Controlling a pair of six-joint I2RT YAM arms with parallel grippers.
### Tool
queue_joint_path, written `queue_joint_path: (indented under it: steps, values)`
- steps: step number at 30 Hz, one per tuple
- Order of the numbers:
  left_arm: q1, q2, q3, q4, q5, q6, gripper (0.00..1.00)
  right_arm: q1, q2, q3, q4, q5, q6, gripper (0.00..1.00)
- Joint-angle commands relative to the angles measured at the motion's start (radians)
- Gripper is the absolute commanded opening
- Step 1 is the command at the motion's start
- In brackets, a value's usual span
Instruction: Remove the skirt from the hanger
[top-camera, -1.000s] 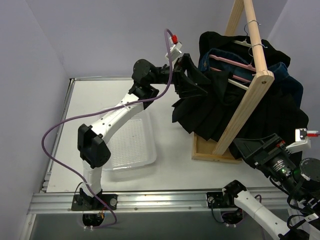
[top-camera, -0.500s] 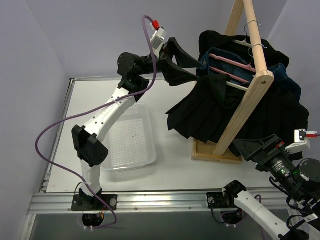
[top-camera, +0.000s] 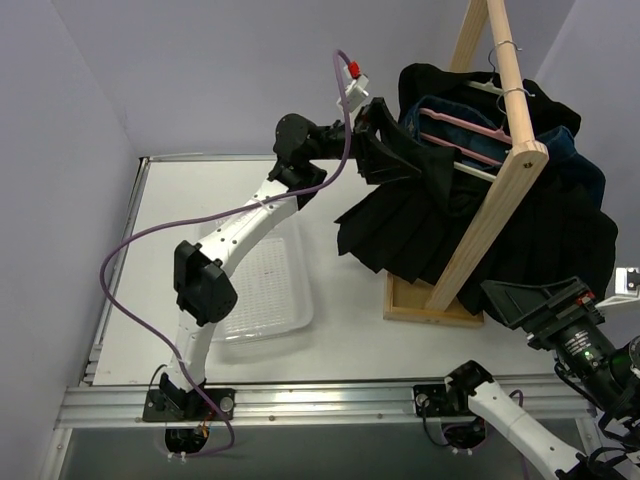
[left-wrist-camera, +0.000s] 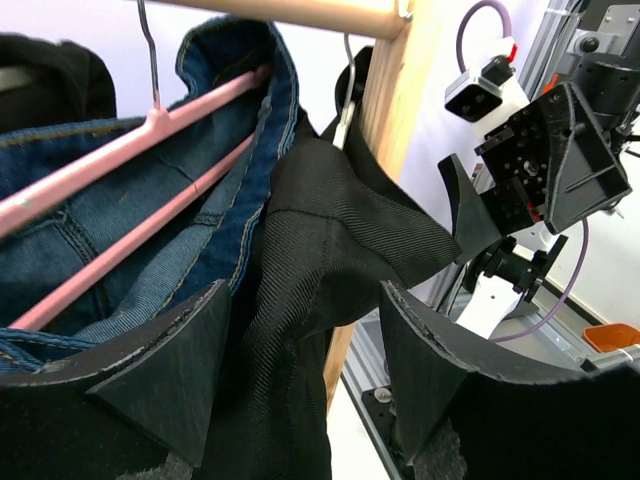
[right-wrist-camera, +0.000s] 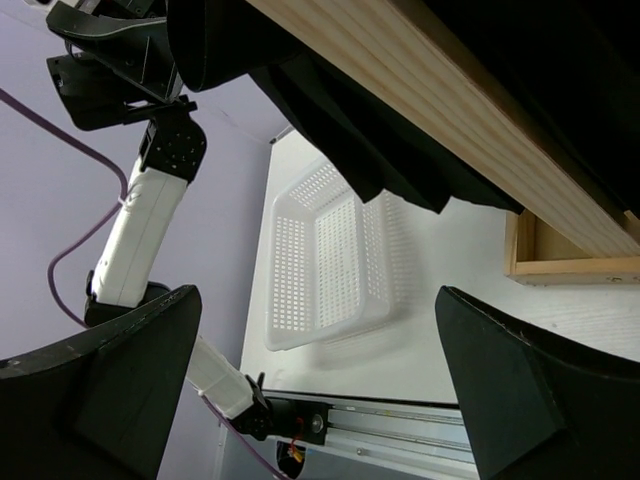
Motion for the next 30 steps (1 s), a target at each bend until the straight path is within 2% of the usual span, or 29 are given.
queue_joint_path:
  steps: [1, 9, 16, 19, 20, 21, 23, 26, 30]
  values:
    - [-0.017, -0.010, 0.053, -0.032, 0.003, 0.047, 0.70, -0.008, 0.030, 0.013, -0.002, 0.004, 0.001, 0.99]
    - [-0.053, -0.032, 0.067, -0.205, 0.009, 0.173, 0.63, -0.011, 0.035, 0.008, 0.013, 0.000, -0.006, 0.99]
    - [-0.074, -0.029, 0.077, -0.253, 0.011, 0.173, 0.45, -0.011, 0.033, 0.017, 0.013, 0.001, -0.009, 0.99]
    - [-0.083, -0.040, 0.093, -0.360, -0.020, 0.220, 0.28, -0.011, 0.035, 0.031, 0.007, 0.007, -0.008, 0.99]
    - [-0.086, -0.046, 0.094, -0.413, -0.029, 0.254, 0.12, -0.011, 0.038, 0.036, 0.006, 0.012, -0.009, 0.99]
    - [-0.090, -0.055, 0.099, -0.447, -0.040, 0.269, 0.03, -0.011, 0.038, 0.043, 0.001, 0.016, -0.009, 0.99]
    - [-0.094, -0.061, 0.128, -0.538, -0.087, 0.302, 0.02, -0.011, 0.039, 0.052, -0.007, 0.029, -0.011, 0.99]
    - [-0.093, -0.067, 0.165, -0.582, -0.117, 0.286, 0.02, -0.011, 0.038, 0.055, -0.010, 0.035, -0.011, 0.99]
    - [-0.093, -0.086, 0.194, -0.564, -0.130, 0.251, 0.02, -0.011, 0.041, 0.060, -0.013, 0.038, -0.012, 0.99]
